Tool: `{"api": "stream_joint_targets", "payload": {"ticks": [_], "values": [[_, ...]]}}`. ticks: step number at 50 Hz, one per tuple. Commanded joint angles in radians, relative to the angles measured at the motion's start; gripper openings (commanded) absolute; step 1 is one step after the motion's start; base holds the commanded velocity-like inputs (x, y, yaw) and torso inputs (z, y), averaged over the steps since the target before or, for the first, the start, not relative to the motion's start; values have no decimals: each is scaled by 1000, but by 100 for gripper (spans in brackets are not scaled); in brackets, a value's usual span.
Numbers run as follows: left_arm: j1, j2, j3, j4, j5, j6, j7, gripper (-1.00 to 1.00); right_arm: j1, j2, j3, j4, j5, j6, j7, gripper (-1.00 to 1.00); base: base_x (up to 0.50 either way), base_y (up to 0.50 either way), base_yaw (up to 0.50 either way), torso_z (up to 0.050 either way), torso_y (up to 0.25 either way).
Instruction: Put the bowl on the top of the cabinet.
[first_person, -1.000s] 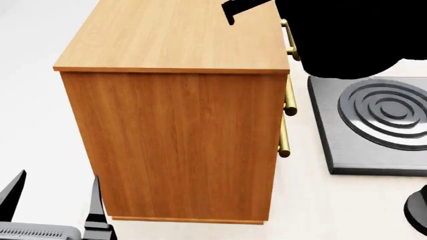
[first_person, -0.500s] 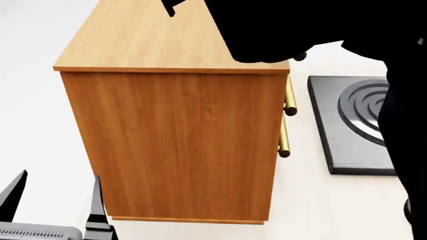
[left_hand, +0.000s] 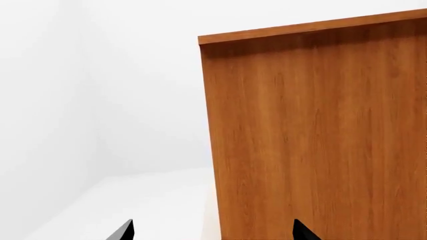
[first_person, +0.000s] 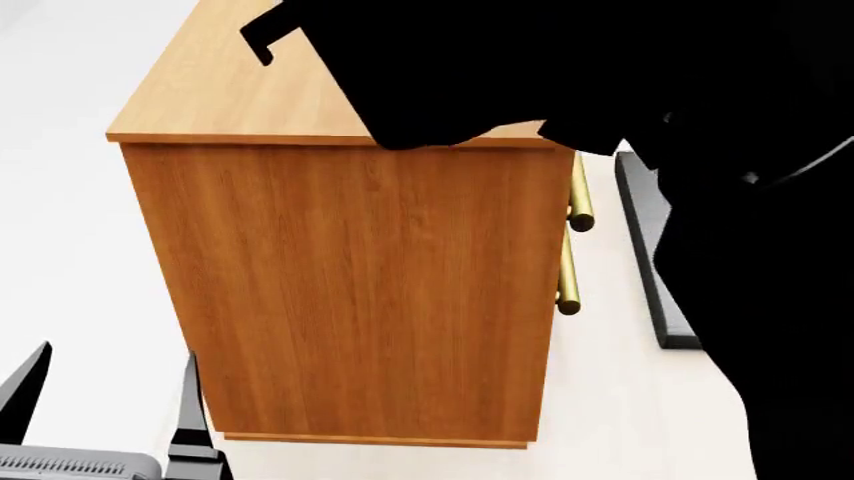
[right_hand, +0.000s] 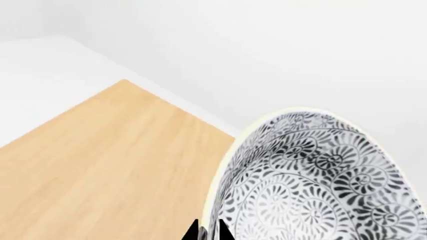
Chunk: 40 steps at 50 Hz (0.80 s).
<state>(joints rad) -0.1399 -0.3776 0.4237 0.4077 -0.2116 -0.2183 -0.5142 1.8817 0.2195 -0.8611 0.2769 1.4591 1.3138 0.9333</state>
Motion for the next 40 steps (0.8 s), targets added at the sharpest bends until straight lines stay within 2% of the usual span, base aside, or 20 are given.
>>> {"api": "stream_joint_targets", "payload": {"ticks": [1, 40], "values": [[-1, 0, 1, 0, -5, 1, -1, 100, -29, -26, -42, 9, -68, -45, -60, -100, 0, 0, 0, 0, 0], [1, -8, 0, -10, -13, 14, -6, 100, -131, -62, -152, 37, -156, -131, -132, -100, 0, 0, 0, 0, 1]]}}
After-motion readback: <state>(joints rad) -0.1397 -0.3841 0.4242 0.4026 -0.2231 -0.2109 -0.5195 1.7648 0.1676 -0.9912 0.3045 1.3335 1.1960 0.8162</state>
